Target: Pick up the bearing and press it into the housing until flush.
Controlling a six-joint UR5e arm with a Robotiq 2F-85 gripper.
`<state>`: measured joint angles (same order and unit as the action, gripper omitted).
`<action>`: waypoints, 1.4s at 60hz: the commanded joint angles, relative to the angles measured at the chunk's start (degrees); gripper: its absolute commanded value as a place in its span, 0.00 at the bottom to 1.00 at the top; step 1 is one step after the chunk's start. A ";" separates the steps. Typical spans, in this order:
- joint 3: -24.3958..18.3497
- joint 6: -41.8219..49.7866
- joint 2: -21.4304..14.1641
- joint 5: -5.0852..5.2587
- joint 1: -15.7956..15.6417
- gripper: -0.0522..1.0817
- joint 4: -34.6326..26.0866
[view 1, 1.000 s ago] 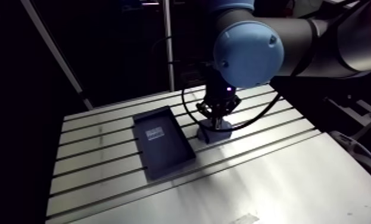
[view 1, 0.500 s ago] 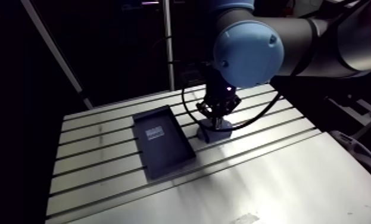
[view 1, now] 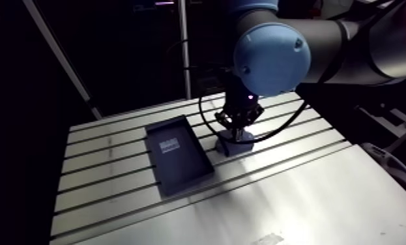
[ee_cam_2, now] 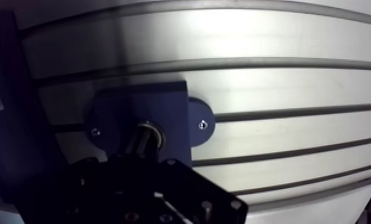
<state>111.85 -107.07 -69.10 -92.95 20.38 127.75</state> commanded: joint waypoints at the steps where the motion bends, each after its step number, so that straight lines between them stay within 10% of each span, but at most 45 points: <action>1: 0.07 0.06 0.06 0.00 -0.06 0.85 0.01; 84: 0.16 -0.38 0.07 -0.09 0.01 0.85 0.62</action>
<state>111.92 -107.40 -69.04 -92.98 20.32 128.44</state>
